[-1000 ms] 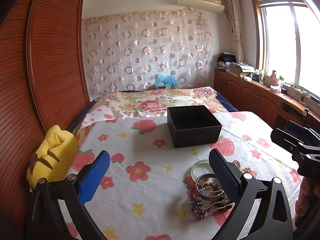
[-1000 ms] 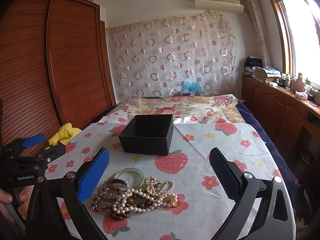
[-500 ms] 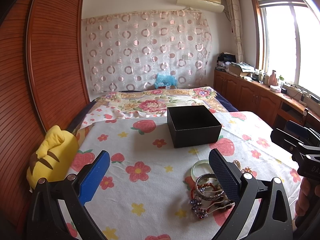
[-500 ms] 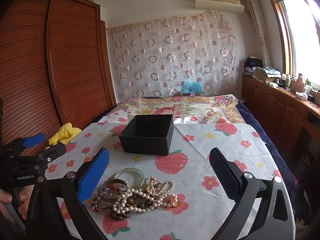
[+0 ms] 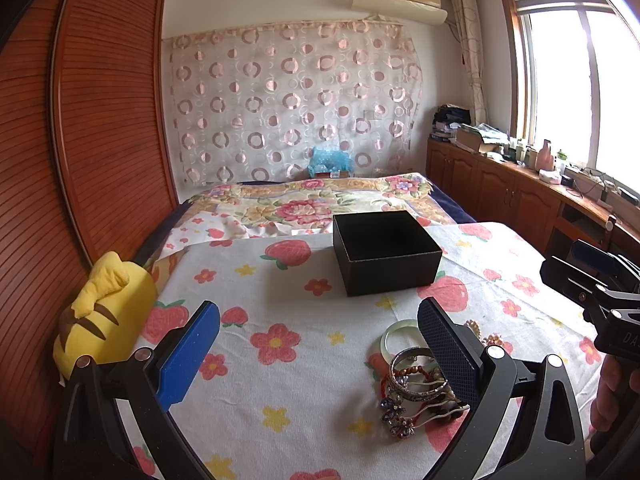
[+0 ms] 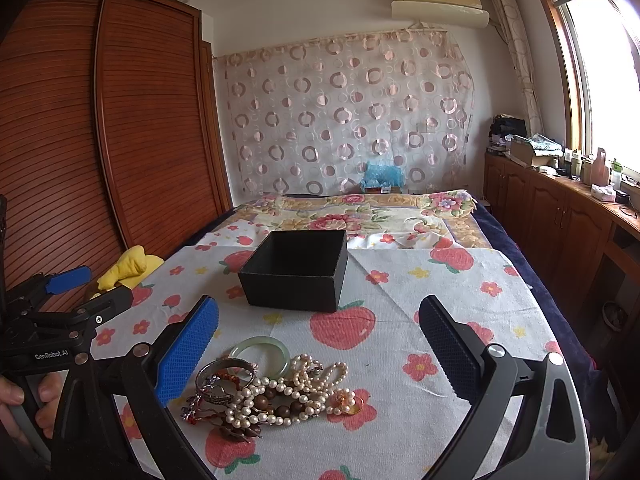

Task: Organize jewelry

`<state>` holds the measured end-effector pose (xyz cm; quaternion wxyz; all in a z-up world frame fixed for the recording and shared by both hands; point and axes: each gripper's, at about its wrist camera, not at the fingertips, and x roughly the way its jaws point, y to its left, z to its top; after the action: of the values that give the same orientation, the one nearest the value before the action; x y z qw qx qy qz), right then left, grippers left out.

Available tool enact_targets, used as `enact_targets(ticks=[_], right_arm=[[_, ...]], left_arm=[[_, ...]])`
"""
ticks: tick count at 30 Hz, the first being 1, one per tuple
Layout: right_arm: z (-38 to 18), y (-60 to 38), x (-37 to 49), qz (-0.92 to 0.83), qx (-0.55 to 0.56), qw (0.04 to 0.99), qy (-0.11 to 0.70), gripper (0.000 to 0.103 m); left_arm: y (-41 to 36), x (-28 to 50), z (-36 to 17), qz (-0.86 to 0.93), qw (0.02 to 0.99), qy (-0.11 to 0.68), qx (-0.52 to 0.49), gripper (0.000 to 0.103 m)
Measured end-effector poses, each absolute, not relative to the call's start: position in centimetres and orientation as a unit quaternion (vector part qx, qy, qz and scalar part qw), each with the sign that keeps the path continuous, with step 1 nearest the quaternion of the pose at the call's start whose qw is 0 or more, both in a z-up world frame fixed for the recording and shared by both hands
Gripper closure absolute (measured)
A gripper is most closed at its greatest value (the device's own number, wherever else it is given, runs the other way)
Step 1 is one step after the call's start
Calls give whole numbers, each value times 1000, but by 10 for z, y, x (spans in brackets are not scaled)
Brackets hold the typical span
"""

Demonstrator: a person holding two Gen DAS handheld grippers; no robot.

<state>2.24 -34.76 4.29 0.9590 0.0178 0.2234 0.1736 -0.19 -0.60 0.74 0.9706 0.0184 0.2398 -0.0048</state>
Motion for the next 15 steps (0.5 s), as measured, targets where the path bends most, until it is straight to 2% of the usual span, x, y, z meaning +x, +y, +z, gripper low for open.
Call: enact_targets(ticks=[15], right_arm=[[23, -342, 32, 177, 8, 951, 254, 2]], left_arm=[[-17, 15, -46, -26, 954, 298, 12, 8]])
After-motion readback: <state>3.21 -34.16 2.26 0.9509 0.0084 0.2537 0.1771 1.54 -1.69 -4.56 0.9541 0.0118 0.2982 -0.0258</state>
